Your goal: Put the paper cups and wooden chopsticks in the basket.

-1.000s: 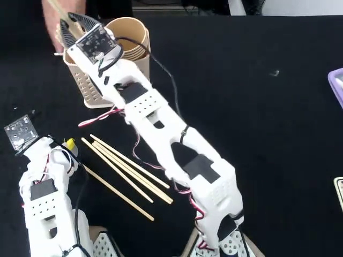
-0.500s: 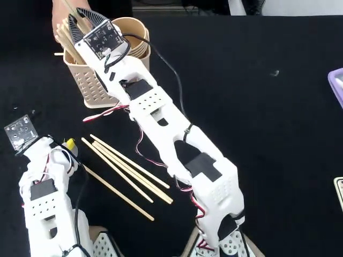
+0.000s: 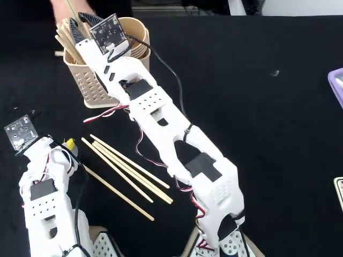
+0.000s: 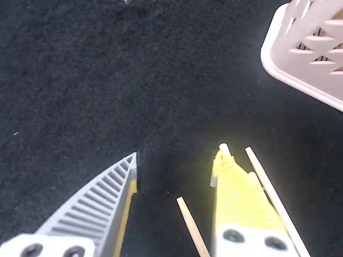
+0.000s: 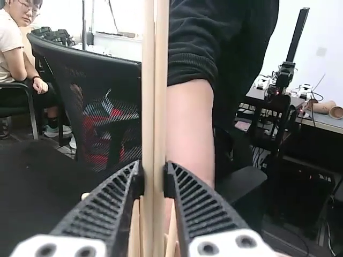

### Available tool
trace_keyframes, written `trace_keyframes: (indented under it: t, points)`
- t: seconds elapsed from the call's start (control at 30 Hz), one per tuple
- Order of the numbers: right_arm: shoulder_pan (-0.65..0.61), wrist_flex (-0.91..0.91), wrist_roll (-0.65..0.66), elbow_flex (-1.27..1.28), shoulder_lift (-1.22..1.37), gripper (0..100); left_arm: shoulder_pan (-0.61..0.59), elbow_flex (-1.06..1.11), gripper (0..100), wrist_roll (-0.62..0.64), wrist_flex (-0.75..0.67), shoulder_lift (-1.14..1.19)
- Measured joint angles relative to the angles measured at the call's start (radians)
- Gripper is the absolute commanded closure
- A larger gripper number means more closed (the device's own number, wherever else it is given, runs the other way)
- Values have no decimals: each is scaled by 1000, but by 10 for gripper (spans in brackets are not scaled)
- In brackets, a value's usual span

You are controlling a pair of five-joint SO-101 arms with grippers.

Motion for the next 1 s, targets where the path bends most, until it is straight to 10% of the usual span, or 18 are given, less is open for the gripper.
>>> trace_keyframes:
  t: [0.4, 1.0]
  points:
    - [0, 175, 0, -2, -18, 811, 0, 0, 777, 0, 0, 0]
    - [-17, 634, -2, 91, -499, 808, 0, 0, 777, 0, 0, 0]
